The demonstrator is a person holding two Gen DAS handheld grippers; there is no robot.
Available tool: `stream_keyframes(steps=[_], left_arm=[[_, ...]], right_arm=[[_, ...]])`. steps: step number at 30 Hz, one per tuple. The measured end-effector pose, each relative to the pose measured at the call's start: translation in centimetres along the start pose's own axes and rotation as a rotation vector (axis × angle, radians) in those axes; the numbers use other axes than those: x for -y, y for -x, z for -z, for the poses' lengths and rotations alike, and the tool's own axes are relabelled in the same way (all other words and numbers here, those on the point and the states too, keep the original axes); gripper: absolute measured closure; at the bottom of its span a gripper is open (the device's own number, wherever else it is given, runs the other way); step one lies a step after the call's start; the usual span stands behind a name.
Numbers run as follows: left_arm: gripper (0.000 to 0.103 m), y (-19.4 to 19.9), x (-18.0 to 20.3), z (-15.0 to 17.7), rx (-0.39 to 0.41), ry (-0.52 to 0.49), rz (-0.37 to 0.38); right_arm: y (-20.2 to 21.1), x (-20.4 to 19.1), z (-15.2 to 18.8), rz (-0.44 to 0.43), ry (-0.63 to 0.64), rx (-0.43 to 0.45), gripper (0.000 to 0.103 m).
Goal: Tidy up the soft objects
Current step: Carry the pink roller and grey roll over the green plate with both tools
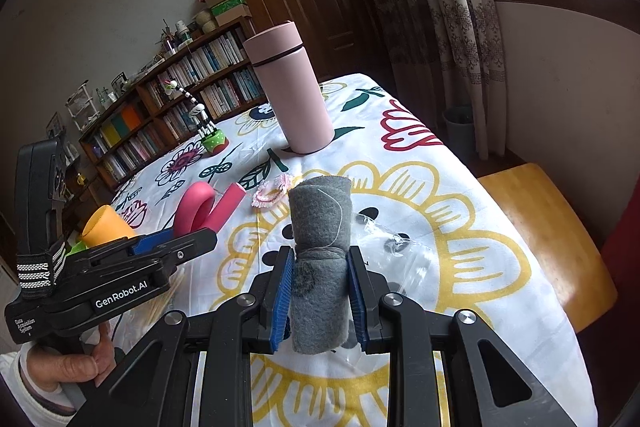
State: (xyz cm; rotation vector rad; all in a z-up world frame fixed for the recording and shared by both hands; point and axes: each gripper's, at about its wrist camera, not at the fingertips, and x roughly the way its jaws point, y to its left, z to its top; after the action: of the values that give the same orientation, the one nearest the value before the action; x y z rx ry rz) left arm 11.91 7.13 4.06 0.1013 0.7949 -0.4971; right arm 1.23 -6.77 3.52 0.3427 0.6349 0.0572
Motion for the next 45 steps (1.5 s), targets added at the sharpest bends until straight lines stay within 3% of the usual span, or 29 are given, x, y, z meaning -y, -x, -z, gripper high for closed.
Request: stream_keyframes(steps=[20,45], left_arm=[[0.064,9.1,-5.7,2.6,0.138,0.127,-0.081],[0.064,17.6,-16.4,7.7,0.262,0.312,-0.264]], right_arm=[[0.3,-6.1,-0.1,-0.064,0.070,-0.001,0.075],[0.0,-15.6,1.0,-0.155,0.195,-0.019,0.075]])
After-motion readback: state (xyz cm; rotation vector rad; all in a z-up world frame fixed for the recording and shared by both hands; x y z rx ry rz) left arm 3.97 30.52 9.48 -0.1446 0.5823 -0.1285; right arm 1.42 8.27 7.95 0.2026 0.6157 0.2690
